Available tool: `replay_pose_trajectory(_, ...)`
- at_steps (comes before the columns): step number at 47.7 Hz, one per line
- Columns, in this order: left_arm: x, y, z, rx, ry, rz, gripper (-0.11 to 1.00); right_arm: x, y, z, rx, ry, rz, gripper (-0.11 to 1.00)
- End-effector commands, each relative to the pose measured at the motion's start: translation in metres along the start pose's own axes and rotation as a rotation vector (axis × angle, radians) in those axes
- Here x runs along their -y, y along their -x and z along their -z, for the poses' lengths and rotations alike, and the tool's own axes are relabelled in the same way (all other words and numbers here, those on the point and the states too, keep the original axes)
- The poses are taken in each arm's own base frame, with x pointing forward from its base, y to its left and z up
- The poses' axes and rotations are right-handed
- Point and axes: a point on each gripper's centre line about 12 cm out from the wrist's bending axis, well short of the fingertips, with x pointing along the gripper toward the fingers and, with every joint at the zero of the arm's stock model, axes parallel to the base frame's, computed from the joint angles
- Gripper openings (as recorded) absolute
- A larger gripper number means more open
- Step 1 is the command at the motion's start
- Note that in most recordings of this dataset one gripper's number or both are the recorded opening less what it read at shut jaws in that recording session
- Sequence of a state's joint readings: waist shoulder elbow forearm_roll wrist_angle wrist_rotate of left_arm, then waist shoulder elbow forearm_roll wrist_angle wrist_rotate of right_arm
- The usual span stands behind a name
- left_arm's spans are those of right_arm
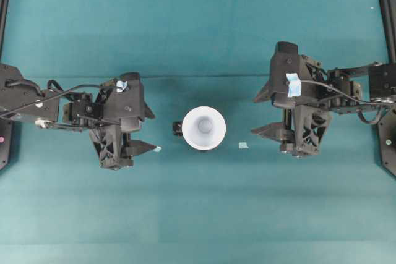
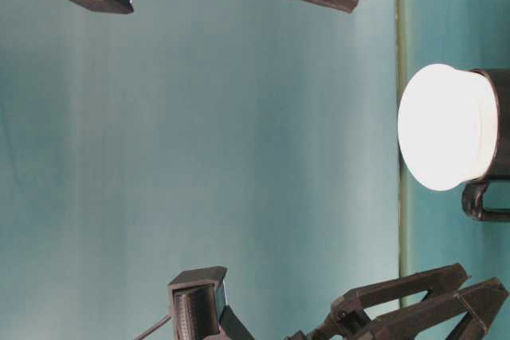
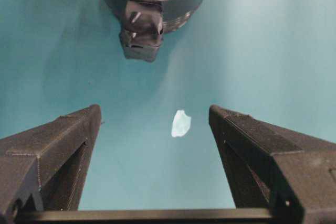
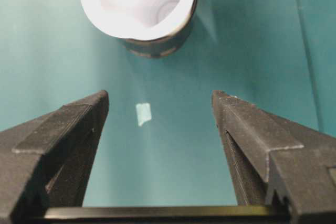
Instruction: Put a paper cup into the cup holder on your left arm.
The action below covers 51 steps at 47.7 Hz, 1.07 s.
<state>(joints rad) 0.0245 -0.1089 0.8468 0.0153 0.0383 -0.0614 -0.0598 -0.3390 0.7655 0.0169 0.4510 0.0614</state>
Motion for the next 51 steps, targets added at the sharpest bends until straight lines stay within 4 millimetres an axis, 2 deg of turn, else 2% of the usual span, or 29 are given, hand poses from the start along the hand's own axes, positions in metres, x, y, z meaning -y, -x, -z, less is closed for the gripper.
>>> replay_pose_trajectory(1,0.0004,0.0022,-0.0090,0.031,-0.005,0.001,0.88,-0.0013,0.0056,-0.0059,0.032,0.007,-0.004,0.84)
replay_pose_trajectory(51,0.0003,0.0017,-0.0062,0.020,0.000,0.001,0.88,-0.0013,0.0035,-0.0045,0.024,0.002,-0.004,0.84)
